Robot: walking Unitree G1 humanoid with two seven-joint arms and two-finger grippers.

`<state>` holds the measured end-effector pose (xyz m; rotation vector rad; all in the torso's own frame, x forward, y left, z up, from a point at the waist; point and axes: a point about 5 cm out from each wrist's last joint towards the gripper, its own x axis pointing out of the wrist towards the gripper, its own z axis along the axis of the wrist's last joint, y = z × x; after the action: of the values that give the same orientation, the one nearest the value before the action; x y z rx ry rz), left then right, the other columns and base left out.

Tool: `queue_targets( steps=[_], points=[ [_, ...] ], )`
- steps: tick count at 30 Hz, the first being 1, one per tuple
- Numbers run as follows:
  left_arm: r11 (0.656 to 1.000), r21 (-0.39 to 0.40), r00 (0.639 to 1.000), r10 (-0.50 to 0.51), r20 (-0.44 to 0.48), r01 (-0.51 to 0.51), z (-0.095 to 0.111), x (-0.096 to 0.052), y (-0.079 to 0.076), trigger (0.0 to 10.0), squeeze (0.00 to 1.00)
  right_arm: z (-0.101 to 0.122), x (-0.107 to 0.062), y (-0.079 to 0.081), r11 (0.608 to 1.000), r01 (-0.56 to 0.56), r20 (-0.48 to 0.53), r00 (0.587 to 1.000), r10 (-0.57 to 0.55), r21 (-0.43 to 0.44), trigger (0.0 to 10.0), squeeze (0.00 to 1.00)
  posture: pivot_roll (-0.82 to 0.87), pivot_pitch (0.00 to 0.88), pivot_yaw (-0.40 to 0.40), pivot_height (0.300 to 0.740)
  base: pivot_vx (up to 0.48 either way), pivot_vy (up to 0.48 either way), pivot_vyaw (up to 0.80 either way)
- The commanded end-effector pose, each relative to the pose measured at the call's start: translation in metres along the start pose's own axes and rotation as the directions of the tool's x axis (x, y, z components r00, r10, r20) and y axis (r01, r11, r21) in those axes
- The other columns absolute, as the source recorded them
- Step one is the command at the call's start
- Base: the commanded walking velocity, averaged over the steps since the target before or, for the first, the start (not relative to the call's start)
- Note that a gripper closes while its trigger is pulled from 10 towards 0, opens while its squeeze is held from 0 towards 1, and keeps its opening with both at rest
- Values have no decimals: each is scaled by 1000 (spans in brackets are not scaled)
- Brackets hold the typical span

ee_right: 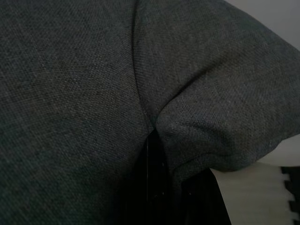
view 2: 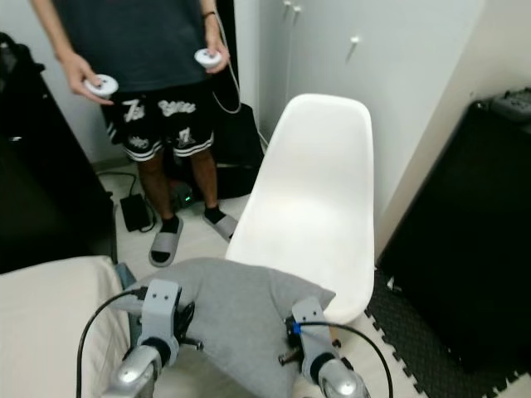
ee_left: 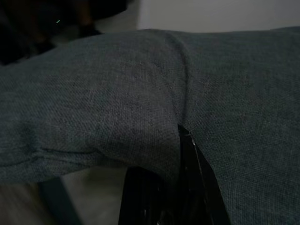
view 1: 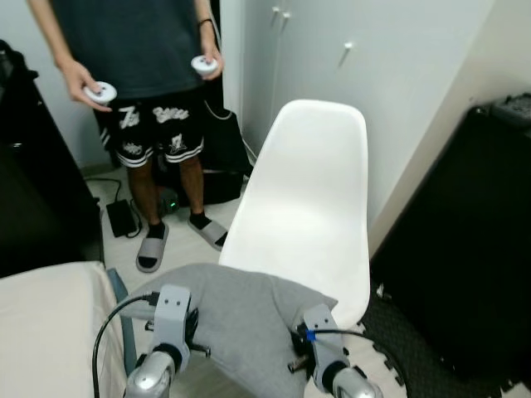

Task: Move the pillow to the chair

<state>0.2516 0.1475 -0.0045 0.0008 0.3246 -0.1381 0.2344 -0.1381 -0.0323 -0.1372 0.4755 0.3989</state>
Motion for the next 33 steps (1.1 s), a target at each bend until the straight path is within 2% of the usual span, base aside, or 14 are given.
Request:
queue_targets(
  steps=[1,12,17,25,33],
  points=[
    [1000,9,999,-8,45,7,10,3,-2,10000,0,0,-2,-6,1000,25,-1,1000,-25,3,10000,0,16,101,-37,707,330,0,0],
    [1000,8,999,-2,43,2,10,4,0,10000,0,2,-1,-7,1000,21,2,1000,-21,-6,10000,0,21,103,-41,707,330,0,0],
    [1000,7,999,-2,47,1,12,4,1,10000,0,2,0,-10,999,32,-12,999,-32,15,10000,0,18,99,-41,707,327,0,-800],
    [1000,5,999,2,41,-3,12,5,1,10000,0,2,0,-12,999,38,-9,999,-38,5,10000,0,19,103,-43,707,322,0,0],
    [1000,-3,999,26,37,-26,15,8,5,10000,0,7,1,-19,998,66,-1,998,-66,15,10000,0,20,111,-42,707,0,0,0]
  ],
)
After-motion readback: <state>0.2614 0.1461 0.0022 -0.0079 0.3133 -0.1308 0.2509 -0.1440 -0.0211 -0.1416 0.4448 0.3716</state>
